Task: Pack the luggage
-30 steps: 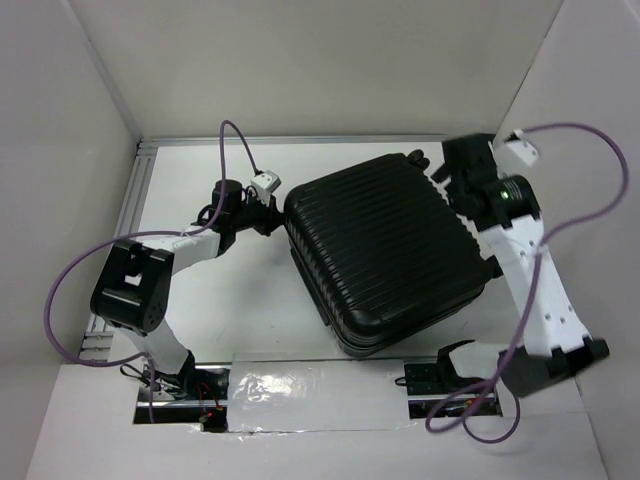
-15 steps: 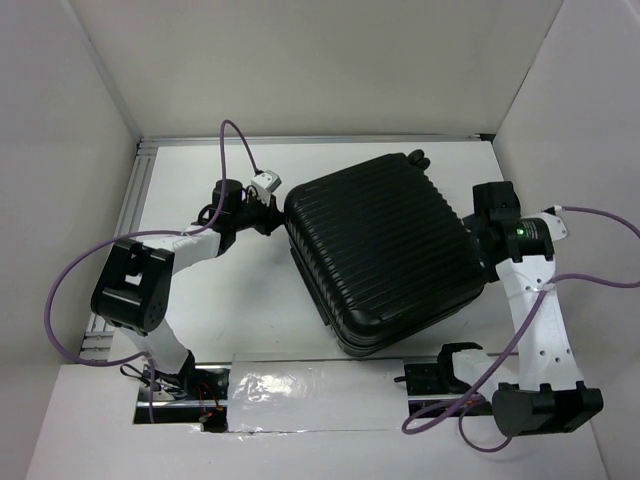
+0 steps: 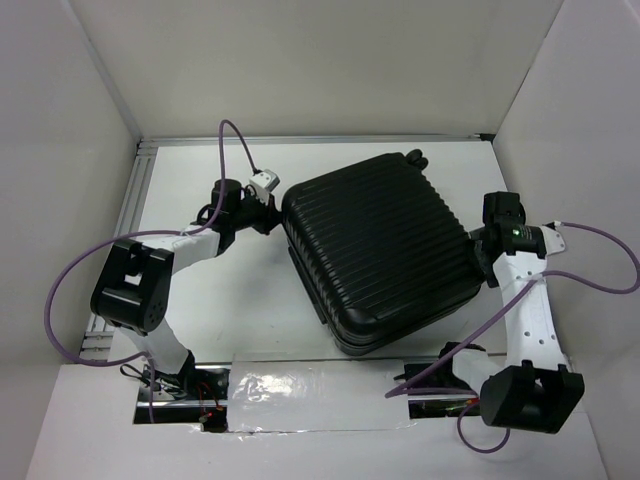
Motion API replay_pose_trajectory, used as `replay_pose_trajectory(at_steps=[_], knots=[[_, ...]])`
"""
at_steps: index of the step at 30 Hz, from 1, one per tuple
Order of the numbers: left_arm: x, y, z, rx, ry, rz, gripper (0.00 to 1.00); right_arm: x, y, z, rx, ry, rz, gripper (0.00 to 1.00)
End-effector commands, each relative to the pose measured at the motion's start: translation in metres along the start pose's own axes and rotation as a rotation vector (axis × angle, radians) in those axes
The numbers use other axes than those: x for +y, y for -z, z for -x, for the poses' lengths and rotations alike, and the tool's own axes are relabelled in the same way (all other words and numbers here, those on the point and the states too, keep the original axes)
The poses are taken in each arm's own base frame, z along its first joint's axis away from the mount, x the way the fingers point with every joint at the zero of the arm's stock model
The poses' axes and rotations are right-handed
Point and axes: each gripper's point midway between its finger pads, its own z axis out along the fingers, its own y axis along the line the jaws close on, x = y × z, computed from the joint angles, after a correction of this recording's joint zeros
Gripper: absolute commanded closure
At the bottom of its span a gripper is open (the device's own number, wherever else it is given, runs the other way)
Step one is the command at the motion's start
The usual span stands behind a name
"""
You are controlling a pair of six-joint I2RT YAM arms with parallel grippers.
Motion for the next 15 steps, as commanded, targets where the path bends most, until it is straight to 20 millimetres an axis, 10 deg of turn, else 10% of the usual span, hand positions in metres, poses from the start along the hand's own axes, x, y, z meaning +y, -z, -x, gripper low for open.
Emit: replay_pose_trajectory(at_steps=[1, 8, 15], knots=[[0.001, 0.014, 0.088, -0.251, -0.134, 0.008, 1.0, 0.021, -0.012, -0.028, 0.112, 0.119, 0.104, 0.15], [-0.024, 0.018, 0.075, -0.21, -0.159, -0.097, 1.0, 0.062, -0.037, -0.015, 0.052, 0.231, 0.153, 0.6], [-0.063, 0.028, 0.063, -0.177, -0.208, -0.193, 1.0, 0.147, -0.061, 0.029, -0.122, 0.378, 0.279, 0.7]])
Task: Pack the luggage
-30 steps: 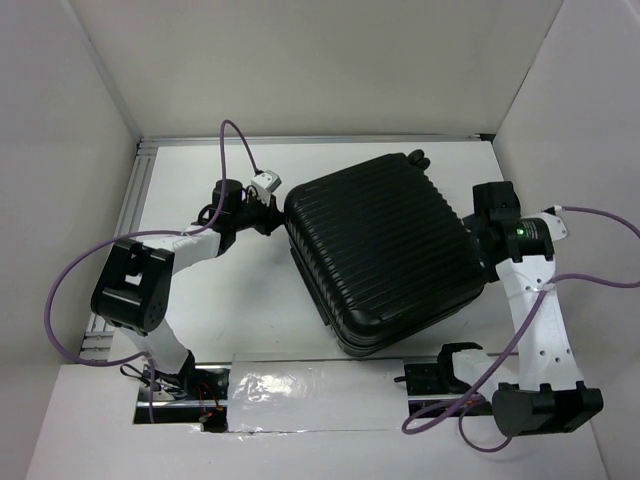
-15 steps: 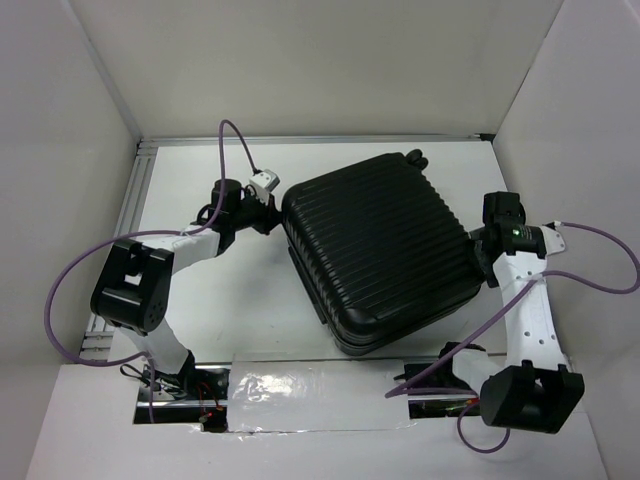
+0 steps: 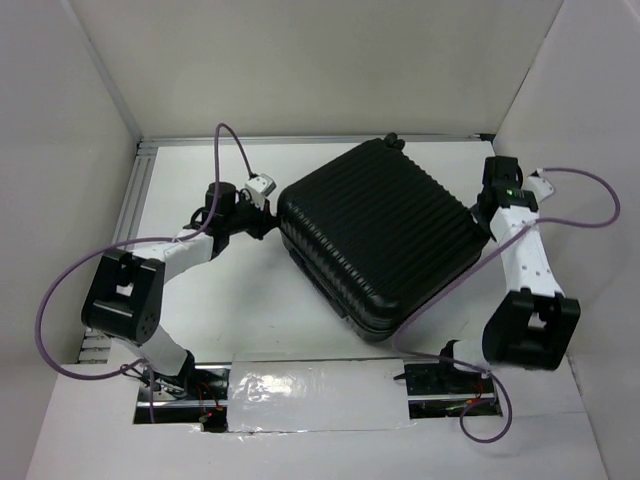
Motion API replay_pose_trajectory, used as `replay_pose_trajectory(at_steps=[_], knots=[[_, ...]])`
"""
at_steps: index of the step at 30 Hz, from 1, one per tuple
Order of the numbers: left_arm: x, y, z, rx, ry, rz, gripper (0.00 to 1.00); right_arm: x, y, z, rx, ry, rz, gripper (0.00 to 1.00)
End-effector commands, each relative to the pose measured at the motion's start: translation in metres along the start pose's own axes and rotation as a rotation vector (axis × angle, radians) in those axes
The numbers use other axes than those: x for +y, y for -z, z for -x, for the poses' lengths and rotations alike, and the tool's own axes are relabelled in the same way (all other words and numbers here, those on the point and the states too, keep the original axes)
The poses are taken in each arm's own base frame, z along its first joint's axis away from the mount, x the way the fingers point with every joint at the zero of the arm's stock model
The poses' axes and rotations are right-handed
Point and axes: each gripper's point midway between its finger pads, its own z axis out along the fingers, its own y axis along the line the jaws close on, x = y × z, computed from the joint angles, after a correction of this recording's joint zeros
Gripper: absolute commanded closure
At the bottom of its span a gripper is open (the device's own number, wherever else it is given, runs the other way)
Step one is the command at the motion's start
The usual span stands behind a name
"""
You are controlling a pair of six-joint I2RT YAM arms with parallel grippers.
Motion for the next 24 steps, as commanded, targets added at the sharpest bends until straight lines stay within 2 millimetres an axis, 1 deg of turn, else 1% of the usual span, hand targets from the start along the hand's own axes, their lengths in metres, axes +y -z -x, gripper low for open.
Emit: replay_pose_trajectory(at_steps=[1, 2, 3, 4, 5, 6, 7, 8, 9, 10, 11, 12, 13, 14, 15, 16, 17, 18, 19, 21, 22, 23, 24], knots=[[-0.067, 0.016, 0.066, -0.204, -0.185, -0.207, 1.0, 0.074, -0.017, 0.047, -0.133, 0.115, 0.205, 0.7], [-0.08, 0.017, 0.063, -0.194, -0.19, -0.233, 1.0, 0.086, -0.034, 0.046, -0.115, 0.16, 0.221, 0.68], [-0.086, 0.018, 0.056, -0.177, -0.201, -0.246, 1.0, 0.099, -0.039, 0.054, -0.133, 0.196, 0.243, 0.67], [-0.095, 0.023, 0.06, -0.186, -0.228, -0.258, 1.0, 0.118, -0.031, 0.082, -0.189, 0.224, 0.274, 0.64], [-0.102, 0.026, 0.051, -0.159, -0.227, -0.273, 1.0, 0.131, -0.032, 0.09, -0.199, 0.257, 0.296, 0.54], [-0.113, 0.028, 0.048, -0.151, -0.232, -0.296, 1.0, 0.147, -0.048, 0.084, -0.159, 0.297, 0.315, 0.49], [-0.118, 0.03, 0.042, -0.139, -0.23, -0.306, 1.0, 0.165, -0.031, 0.11, -0.196, 0.313, 0.356, 0.42], [-0.12, 0.036, 0.045, -0.154, -0.237, -0.305, 1.0, 0.177, -0.027, 0.116, -0.194, 0.343, 0.394, 0.36], [-0.125, 0.038, 0.038, -0.139, -0.234, -0.316, 1.0, 0.193, -0.029, 0.109, -0.17, 0.377, 0.431, 0.25], [-0.126, 0.04, 0.035, -0.134, -0.231, -0.317, 1.0, 0.204, -0.019, 0.113, -0.18, 0.397, 0.463, 0.19], [-0.127, 0.043, 0.035, -0.138, -0.233, -0.316, 1.0, 0.219, 0.002, 0.127, -0.222, 0.435, 0.517, 0.15], [-0.132, 0.048, 0.034, -0.138, -0.237, -0.326, 1.0, 0.233, 0.016, 0.121, -0.227, 0.462, 0.559, 0.12], [-0.133, 0.05, 0.028, -0.124, -0.23, -0.327, 1.0, 0.243, 0.023, 0.121, -0.238, 0.466, 0.58, 0.07], [-0.133, 0.052, 0.027, -0.127, -0.24, -0.327, 1.0, 0.249, 0.041, 0.131, -0.274, 0.456, 0.601, 0.06], [-0.134, 0.053, 0.021, -0.114, -0.233, -0.328, 1.0, 0.258, 0.049, 0.124, -0.275, 0.469, 0.615, 0.06], [-0.134, 0.056, 0.024, -0.124, -0.239, -0.327, 1.0, 0.264, 0.059, 0.126, -0.289, 0.468, 0.636, 0.04], [-0.134, 0.056, 0.017, -0.108, -0.239, -0.328, 1.0, 0.272, 0.069, 0.127, -0.309, 0.475, 0.659, 0.02], [-0.133, 0.056, 0.017, -0.11, -0.249, -0.327, 1.0, 0.277, 0.077, 0.126, -0.32, 0.477, 0.667, 0.02], [-0.135, 0.056, 0.012, -0.101, -0.245, -0.34, 1.0, 0.29, 0.083, 0.111, -0.312, 0.509, 0.706, 0.0], [-0.138, 0.057, 0.007, -0.086, -0.254, -0.361, 1.0, 0.309, 0.088, 0.093, -0.323, 0.559, 0.752, 0.0], [-0.142, 0.057, 0.006, -0.084, -0.258, -0.371, 1.0, 0.326, 0.092, 0.068, -0.296, 0.595, 0.788, 0.0], [-0.142, 0.057, 0.002, -0.076, -0.253, -0.372, 1.0, 0.335, 0.092, 0.053, -0.288, 0.629, 0.8, 0.0], [-0.146, 0.057, 0.004, -0.087, -0.272, -0.382, 1.0, 0.344, 0.095, 0.047, -0.3, 0.633, 0.802, 0.0]])
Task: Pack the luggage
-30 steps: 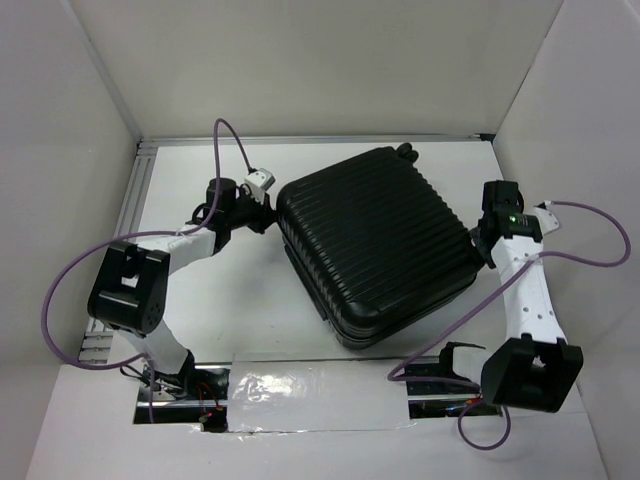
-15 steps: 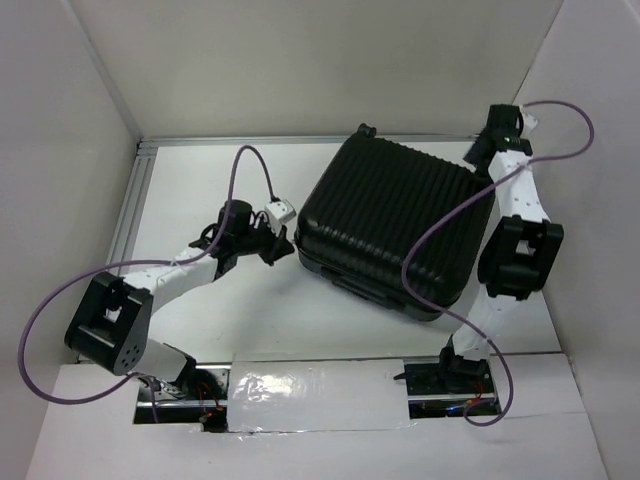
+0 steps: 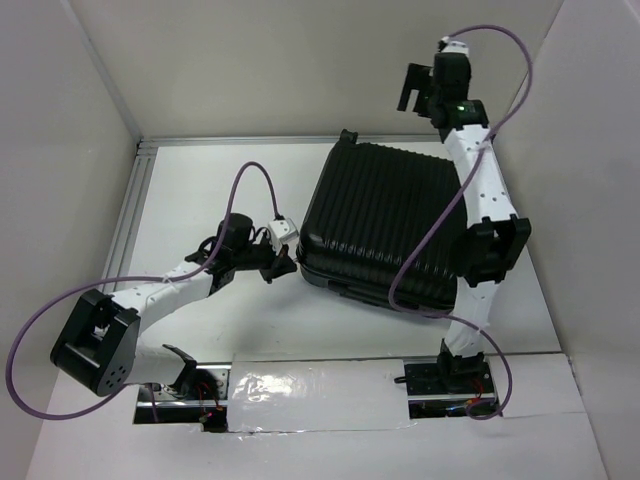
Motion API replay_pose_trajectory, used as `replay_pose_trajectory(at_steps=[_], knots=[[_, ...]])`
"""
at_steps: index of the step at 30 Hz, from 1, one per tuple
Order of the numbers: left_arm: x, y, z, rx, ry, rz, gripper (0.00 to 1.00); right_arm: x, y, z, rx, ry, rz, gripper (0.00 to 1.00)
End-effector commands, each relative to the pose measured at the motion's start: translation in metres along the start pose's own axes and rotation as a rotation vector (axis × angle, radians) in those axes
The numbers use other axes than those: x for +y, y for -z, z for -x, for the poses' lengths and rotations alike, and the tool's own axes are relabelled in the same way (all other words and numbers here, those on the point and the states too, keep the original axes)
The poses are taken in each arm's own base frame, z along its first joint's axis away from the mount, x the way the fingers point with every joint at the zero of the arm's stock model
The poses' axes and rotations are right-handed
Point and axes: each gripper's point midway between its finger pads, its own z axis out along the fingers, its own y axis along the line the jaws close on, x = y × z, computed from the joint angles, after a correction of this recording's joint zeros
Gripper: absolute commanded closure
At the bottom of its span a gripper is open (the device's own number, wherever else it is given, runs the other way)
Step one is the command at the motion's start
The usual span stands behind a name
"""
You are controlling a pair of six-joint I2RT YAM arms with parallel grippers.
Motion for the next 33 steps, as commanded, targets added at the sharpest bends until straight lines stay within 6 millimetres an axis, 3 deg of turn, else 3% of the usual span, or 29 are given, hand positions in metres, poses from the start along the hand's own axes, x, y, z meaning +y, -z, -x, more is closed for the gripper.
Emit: replay_pose_trajectory(at_steps=[1, 2, 4, 6, 9, 10, 14, 16, 18, 19, 20, 26, 30, 33], knots=[[-0.012, 0.008, 0.049, -0.168, -0.166, -0.048, 1.0, 0.045, -0.024, -0.025, 0.035, 0.09, 0.055, 0.0], [-0.012, 0.008, 0.049, -0.168, -0.166, -0.048, 1.0, 0.062, -0.042, -0.054, 0.087, 0.122, 0.042, 0.0], [-0.012, 0.006, 0.046, -0.163, -0.166, -0.034, 1.0, 0.081, -0.048, -0.066, 0.102, 0.157, 0.033, 0.0], [-0.013, 0.005, 0.046, -0.16, -0.169, -0.029, 1.0, 0.104, -0.059, -0.099, 0.137, 0.216, 0.015, 0.0], [-0.011, 0.005, 0.046, -0.159, -0.169, -0.019, 1.0, 0.137, -0.059, -0.108, 0.113, 0.241, 0.072, 0.0], [-0.014, 0.004, 0.046, -0.158, -0.172, -0.028, 1.0, 0.137, -0.063, -0.122, 0.136, 0.249, 0.076, 0.0], [-0.004, 0.002, 0.047, -0.161, -0.161, 0.029, 1.0, 0.171, -0.065, -0.162, 0.222, 0.255, 0.259, 0.0], [0.004, 0.003, 0.047, -0.156, -0.157, 0.073, 1.0, 0.183, -0.063, -0.171, 0.25, 0.259, 0.337, 0.0], [0.014, 0.003, 0.049, -0.154, -0.151, 0.112, 1.0, 0.193, -0.06, -0.195, 0.308, 0.277, 0.431, 0.0], [0.022, 0.004, 0.053, -0.16, -0.15, 0.135, 1.0, 0.203, -0.056, -0.216, 0.35, 0.291, 0.491, 0.0], [0.022, 0.002, 0.05, -0.153, -0.145, 0.134, 1.0, 0.201, -0.058, -0.225, 0.362, 0.293, 0.488, 0.0], [0.06, 0.017, 0.061, -0.193, -0.155, 0.242, 1.0, 0.223, -0.038, -0.245, 0.404, 0.296, 0.658, 0.04], [0.068, 0.017, 0.064, -0.2, -0.179, 0.258, 1.0, 0.236, -0.028, -0.254, 0.427, 0.294, 0.7, 0.06], [0.072, 0.012, 0.064, -0.206, -0.193, 0.261, 1.0, 0.234, -0.028, -0.258, 0.436, 0.295, 0.698, 0.06]])
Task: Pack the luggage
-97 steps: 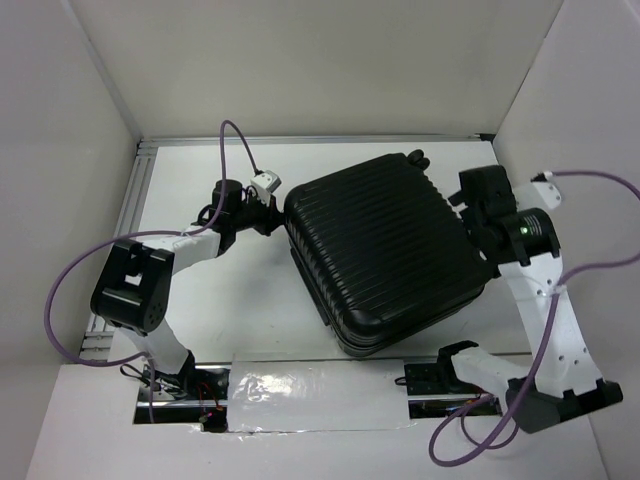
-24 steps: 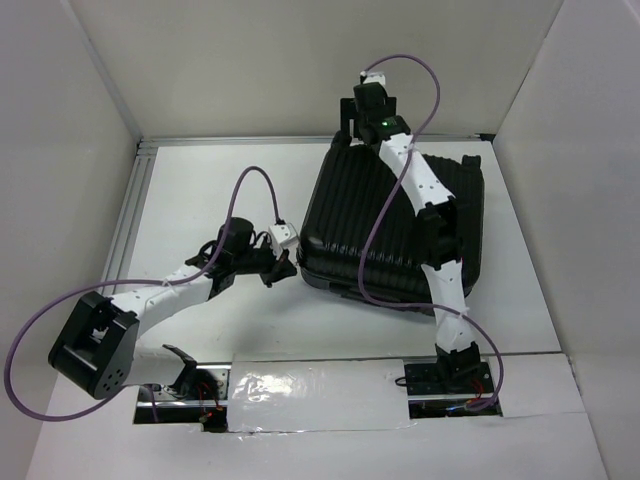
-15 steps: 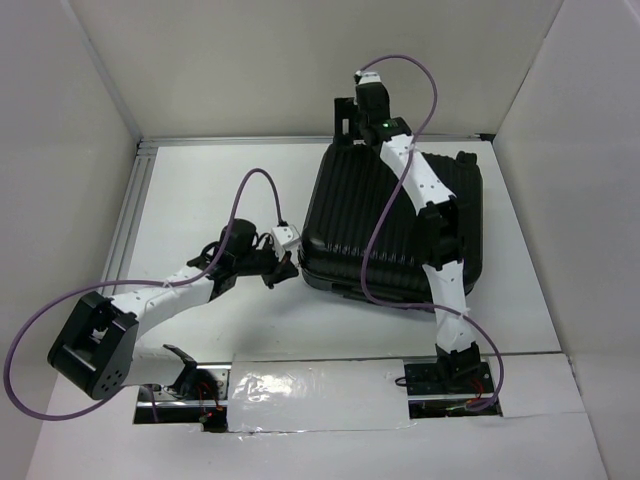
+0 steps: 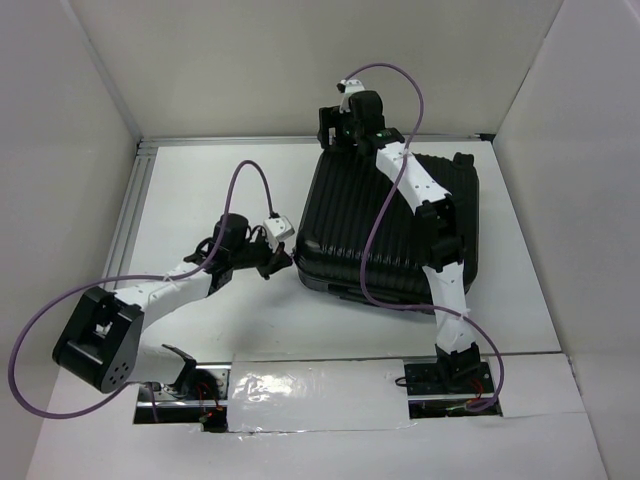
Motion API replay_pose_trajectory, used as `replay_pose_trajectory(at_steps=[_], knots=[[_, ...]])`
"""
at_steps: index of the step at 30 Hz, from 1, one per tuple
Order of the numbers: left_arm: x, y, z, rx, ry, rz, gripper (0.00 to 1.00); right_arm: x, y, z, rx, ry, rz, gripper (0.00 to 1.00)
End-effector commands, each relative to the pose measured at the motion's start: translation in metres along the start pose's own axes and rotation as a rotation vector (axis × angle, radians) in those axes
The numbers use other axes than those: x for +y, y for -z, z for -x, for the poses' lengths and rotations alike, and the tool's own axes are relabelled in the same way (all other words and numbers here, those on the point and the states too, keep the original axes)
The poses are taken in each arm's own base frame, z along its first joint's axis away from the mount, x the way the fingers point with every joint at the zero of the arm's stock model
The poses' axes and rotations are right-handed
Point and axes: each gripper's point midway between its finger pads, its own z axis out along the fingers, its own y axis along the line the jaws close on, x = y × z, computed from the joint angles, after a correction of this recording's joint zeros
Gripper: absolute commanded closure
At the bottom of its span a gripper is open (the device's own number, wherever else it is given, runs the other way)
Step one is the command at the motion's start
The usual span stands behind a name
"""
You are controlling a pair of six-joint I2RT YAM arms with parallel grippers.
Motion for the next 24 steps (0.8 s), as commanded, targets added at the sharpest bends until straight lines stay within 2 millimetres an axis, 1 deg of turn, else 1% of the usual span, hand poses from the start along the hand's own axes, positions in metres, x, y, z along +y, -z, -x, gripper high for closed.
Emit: replay_pose_trajectory(at_steps=[1, 2, 4, 5, 6, 7, 8, 9, 10, 11, 12, 16, 17, 18, 19, 20, 21, 22, 23, 24], knots=[[0.05, 0.002, 0.068, -0.191, -0.161, 0.168, 1.0, 0.069, 0.007, -0.101, 0.314, 0.008, 0.212, 0.06], [0.051, 0.003, 0.073, -0.208, -0.171, 0.172, 1.0, 0.07, 0.009, -0.096, 0.306, 0.0, 0.212, 0.06], [0.057, -0.002, 0.065, -0.189, -0.15, 0.19, 1.0, 0.072, 0.01, -0.096, 0.307, -0.001, 0.221, 0.06], [0.058, -0.002, 0.074, -0.211, -0.162, 0.195, 1.0, 0.073, 0.012, -0.09, 0.296, 0.001, 0.222, 0.06], [0.061, -0.004, 0.069, -0.196, -0.153, 0.204, 1.0, 0.072, 0.012, -0.095, 0.307, -0.001, 0.221, 0.06], [0.062, -0.004, 0.074, -0.205, -0.158, 0.206, 1.0, 0.078, 0.013, -0.096, 0.308, 0.004, 0.228, 0.06], [0.07, -0.004, 0.074, -0.201, -0.152, 0.229, 1.0, 0.078, 0.015, -0.094, 0.307, 0.004, 0.229, 0.06], [0.072, -0.007, 0.069, -0.186, -0.159, 0.228, 1.0, 0.077, 0.015, -0.098, 0.316, 0.003, 0.228, 0.06], [0.075, -0.006, 0.074, -0.187, -0.175, 0.239, 1.0, 0.081, 0.015, -0.099, 0.317, 0.009, 0.226, 0.06], [0.076, -0.009, 0.074, -0.183, -0.173, 0.238, 1.0, 0.081, 0.017, -0.099, 0.318, 0.009, 0.226, 0.06], [0.078, -0.01, 0.076, -0.183, -0.186, 0.24, 1.0, 0.087, 0.018, -0.1, 0.32, 0.013, 0.234, 0.06], [0.08, -0.014, 0.079, -0.186, -0.176, 0.23, 1.0, 0.084, 0.017, -0.1, 0.319, 0.008, 0.211, 0.06], [0.079, -0.017, 0.075, -0.178, -0.172, 0.218, 1.0, 0.084, 0.017, -0.1, 0.319, 0.008, 0.211, 0.06], [0.079, -0.017, 0.077, -0.187, -0.166, 0.219, 1.0, 0.084, 0.017, -0.1, 0.32, -0.001, 0.21, 0.06], [0.078, -0.017, 0.077, -0.188, -0.154, 0.218, 1.0, 0.083, 0.019, -0.095, 0.31, 0.001, 0.2, 0.06], [0.079, -0.019, 0.076, -0.187, -0.153, 0.218, 1.0, 0.075, 0.018, -0.086, 0.291, -0.012, 0.175, 0.06], [0.081, -0.019, 0.075, -0.186, -0.141, 0.23, 1.0, 0.077, 0.018, -0.073, 0.263, -0.017, 0.177, 0.06], [0.083, -0.018, 0.077, -0.192, -0.144, 0.241, 1.0, 0.072, 0.016, -0.072, 0.259, -0.021, 0.17, 0.06], [0.087, -0.02, 0.077, -0.188, -0.141, 0.251, 1.0, 0.072, 0.016, -0.065, 0.244, -0.019, 0.172, 0.06], [0.091, -0.021, 0.074, -0.185, -0.136, 0.259, 1.0, 0.068, 0.017, -0.052, 0.215, -0.02, 0.167, 0.06]])
